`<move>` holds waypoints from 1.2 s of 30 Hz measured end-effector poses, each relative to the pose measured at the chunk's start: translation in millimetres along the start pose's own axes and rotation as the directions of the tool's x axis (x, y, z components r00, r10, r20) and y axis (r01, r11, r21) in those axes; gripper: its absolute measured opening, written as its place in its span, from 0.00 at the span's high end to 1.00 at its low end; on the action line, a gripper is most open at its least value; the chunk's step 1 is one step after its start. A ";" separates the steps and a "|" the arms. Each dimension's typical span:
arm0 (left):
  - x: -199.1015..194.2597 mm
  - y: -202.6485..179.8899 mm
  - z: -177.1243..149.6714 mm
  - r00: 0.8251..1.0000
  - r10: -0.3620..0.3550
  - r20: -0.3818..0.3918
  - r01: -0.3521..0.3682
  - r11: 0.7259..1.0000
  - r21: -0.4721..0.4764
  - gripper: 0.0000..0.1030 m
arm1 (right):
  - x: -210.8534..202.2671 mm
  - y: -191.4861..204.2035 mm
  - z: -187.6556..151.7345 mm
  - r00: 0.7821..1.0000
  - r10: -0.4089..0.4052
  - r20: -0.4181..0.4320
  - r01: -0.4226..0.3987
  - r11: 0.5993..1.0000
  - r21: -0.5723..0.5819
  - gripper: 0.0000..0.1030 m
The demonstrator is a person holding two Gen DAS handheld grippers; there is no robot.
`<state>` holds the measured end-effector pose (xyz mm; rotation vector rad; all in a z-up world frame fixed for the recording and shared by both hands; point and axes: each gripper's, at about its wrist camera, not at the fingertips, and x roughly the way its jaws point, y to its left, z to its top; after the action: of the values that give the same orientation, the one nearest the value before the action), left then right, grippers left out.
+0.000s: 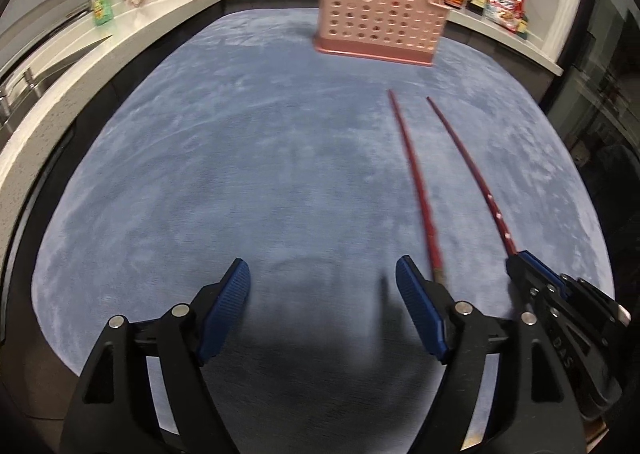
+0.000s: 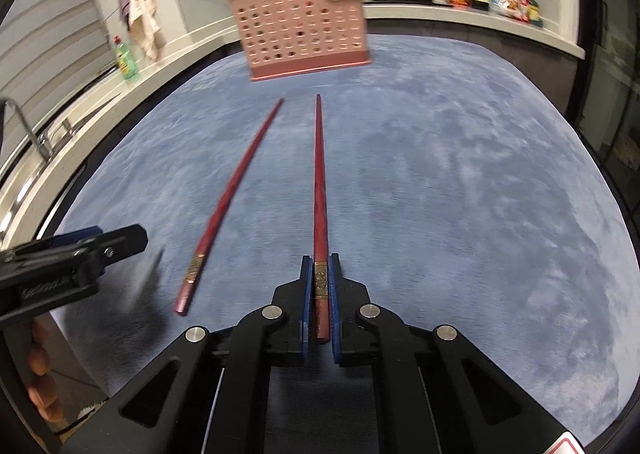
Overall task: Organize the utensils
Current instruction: 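Grasp a dark red chopstick with the right tool while the left tool grasps the other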
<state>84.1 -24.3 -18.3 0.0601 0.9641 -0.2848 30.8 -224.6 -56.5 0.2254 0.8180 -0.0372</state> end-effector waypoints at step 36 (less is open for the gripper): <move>15.1 -45.2 -9.3 0.995 -0.072 -0.062 0.079 0.990 0.115 0.93 | -3.1 -9.9 -3.6 1.000 0.004 -0.003 -0.004 0.999 0.032 0.93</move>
<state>72.8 -69.3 -32.5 0.1400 1.0082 -0.4111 24.9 -233.7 -58.5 0.2575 0.8204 -0.0463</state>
